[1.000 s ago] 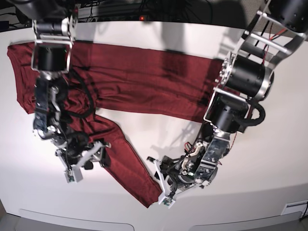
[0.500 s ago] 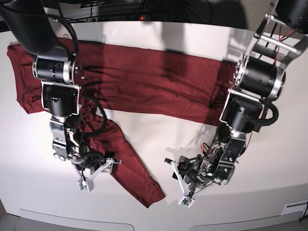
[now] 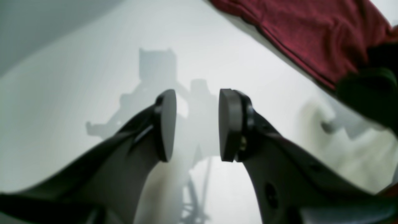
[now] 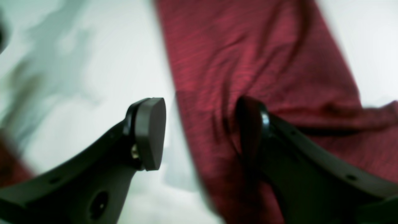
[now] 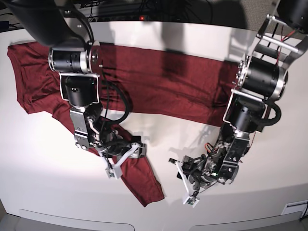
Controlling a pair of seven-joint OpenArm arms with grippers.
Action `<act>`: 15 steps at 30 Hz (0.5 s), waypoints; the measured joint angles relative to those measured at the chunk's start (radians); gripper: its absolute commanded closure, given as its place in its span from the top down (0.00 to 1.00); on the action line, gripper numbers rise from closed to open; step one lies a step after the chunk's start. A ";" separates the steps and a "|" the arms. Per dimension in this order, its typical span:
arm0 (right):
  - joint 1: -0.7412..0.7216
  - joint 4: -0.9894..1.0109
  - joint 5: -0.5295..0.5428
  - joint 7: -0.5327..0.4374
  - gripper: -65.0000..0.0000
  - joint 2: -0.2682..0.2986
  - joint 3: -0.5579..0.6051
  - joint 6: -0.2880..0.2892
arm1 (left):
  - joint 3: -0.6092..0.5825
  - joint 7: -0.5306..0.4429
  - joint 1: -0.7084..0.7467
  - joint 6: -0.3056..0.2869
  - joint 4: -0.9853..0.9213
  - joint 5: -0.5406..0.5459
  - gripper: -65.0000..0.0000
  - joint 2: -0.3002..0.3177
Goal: Fold the T-shirt properly
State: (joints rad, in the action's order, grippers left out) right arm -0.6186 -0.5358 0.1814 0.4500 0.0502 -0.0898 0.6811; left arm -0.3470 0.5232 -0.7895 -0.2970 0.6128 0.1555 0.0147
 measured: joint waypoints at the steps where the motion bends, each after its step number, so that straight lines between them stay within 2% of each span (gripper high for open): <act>1: 0.004 -0.003 0.039 0.019 0.56 0.002 0.036 0.008 | 0.000 -0.002 0.000 0.000 0.000 0.000 0.34 0.005; 4: 0.012 -0.026 0.116 0.072 0.56 0.005 0.177 0.008 | 0.000 -0.025 0.000 -0.002 0.000 0.000 0.34 0.019; 9: 0.056 -0.117 0.207 0.093 0.56 0.010 0.403 0.011 | 0.000 -0.025 0.000 -0.002 0.000 0.000 0.34 0.029; 15: 0.141 -0.265 0.340 0.224 0.56 0.050 0.512 0.014 | 0.000 -0.024 0.000 -0.002 0.000 0.000 0.34 0.043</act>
State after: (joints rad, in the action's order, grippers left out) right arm -0.4774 -0.8005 0.5213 0.6739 0.0998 0.4225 0.6949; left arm -0.3470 0.4995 -0.7891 -0.2989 0.6128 0.1551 0.0574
